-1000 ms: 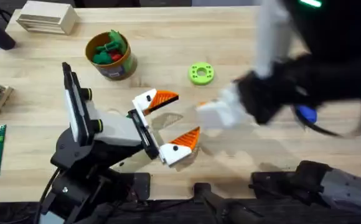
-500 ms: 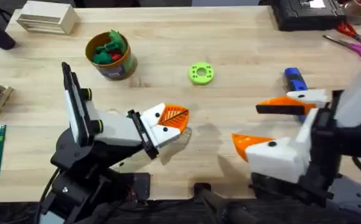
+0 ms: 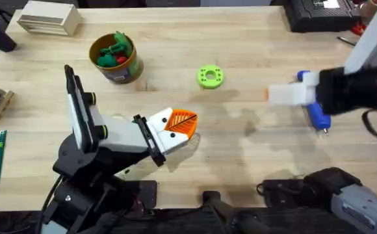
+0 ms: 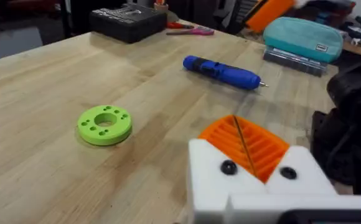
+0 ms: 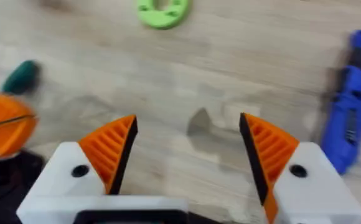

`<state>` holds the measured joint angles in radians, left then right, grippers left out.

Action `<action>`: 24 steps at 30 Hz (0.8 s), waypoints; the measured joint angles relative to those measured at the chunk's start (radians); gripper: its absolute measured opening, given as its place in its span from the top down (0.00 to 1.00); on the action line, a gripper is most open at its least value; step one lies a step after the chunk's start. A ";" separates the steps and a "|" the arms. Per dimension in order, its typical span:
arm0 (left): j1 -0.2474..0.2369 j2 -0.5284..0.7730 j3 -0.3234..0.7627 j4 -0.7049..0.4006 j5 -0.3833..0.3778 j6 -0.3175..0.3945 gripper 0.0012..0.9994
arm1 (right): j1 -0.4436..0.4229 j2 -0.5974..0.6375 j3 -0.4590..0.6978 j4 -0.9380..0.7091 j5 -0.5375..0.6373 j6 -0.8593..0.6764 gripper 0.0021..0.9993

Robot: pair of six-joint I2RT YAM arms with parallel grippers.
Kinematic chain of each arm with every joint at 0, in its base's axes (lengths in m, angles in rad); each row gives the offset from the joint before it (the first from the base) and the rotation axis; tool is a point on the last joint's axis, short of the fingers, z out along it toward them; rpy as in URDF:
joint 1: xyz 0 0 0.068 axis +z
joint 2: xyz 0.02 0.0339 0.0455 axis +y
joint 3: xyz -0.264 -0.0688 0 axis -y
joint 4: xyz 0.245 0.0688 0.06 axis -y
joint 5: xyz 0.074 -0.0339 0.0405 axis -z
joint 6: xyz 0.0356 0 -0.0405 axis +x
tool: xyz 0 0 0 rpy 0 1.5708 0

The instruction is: Pick up the gripper from the table and insert it into the empty holder that is missing its gripper. Then pick up a screw, insert it into the mounting hole, and use the screwdriver to tighten it. Finally, clean up the table by picking up the vegetable and placing it into the bucket.

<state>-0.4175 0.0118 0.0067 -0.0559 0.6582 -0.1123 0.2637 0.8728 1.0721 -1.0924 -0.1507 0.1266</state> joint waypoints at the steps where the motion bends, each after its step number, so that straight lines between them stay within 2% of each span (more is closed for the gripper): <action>1: 0.000 0.000 0.000 0.000 0.000 0.000 1.00 | -0.052 0.017 0.000 0.000 0.002 -0.027 0.01; 6: 0.000 0.000 0.000 0.000 0.000 0.000 1.00 | -0.278 0.117 0.000 0.030 0.074 -0.105 0.01; 9: 0.000 0.000 0.000 0.000 0.000 0.000 1.00 | -0.385 0.191 0.000 0.069 0.107 -0.138 0.01; 10: 0.000 0.000 0.000 0.000 0.000 0.000 1.00 | -0.455 0.269 0.000 0.091 0.125 -0.206 0.01; 14: 0.000 0.000 0.000 0.000 0.000 0.000 1.00 | -0.493 0.373 0.000 0.117 0.136 -0.345 0.01; 20: 0.000 0.000 0.000 0.000 0.000 0.000 1.00 | -0.495 0.519 0.000 0.154 0.143 -0.555 0.01; 24: 0.000 0.000 0.000 0.000 0.000 0.000 1.00 | -0.496 0.591 -0.001 0.191 0.166 -0.630 0.01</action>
<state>-0.4175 0.0116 0.0067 -0.0559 0.6586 -0.1123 -0.2318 1.4640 1.0714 -0.9015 0.0151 -0.5035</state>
